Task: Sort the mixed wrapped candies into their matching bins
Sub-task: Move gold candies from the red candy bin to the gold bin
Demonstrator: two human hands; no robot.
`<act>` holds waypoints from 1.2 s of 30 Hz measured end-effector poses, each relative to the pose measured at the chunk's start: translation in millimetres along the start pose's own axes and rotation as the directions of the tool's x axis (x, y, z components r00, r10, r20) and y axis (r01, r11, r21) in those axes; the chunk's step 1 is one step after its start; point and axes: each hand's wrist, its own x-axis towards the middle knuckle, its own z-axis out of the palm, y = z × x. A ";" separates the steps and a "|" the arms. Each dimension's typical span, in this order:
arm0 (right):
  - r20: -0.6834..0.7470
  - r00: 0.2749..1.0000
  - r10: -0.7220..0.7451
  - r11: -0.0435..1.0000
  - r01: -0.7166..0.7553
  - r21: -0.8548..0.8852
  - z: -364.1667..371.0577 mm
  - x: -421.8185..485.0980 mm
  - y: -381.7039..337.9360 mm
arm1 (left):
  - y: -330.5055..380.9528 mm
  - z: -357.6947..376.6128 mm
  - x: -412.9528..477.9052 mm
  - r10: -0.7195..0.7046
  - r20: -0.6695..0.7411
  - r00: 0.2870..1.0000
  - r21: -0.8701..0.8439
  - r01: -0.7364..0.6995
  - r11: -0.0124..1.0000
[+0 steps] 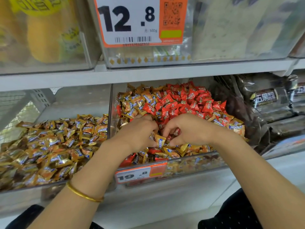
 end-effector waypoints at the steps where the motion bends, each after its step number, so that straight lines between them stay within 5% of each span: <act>1: 0.045 0.999 0.001 0.999 0.000 -0.036 0.5 -0.8 1.4 | 0.0 0.4 -0.6 0.005 -0.007 1.000 -0.014 -0.005 1.000; 5: 0.140 0.990 -0.004 0.983 0.029 -0.180 -0.1 -3.1 1.5 | -1.1 3.1 -3.5 -0.022 0.000 1.000 -0.127 0.022 0.992; 11: 0.018 0.998 -0.059 0.962 0.061 -0.267 6.5 0.5 1.7 | 7.2 11.5 -4.1 -0.028 -0.100 0.995 -0.207 0.007 0.978; 18: -0.359 0.933 0.005 0.976 0.073 0.203 -11.0 -19.1 8.7 | 5.5 3.7 -10.6 -0.019 -0.158 0.987 -0.302 -0.031 0.953; 25: -0.293 0.953 0.084 0.893 0.058 0.445 -12.0 -32.4 2.8 | 1.3 -6.3 -15.0 -0.177 -0.302 0.937 -0.519 -0.005 0.855; 32: -0.025 0.999 0.044 0.993 -0.046 -0.107 1.8 -29.1 8.2 | 2.9 -10.9 -15.1 -0.310 -0.378 0.872 -0.718 -0.065 0.693; 36: -0.111 0.994 0.015 0.990 -0.030 -0.141 2.1 -24.2 5.9 | 1.5 -15.3 -17.1 -0.341 -0.381 0.860 -0.784 -0.105 0.611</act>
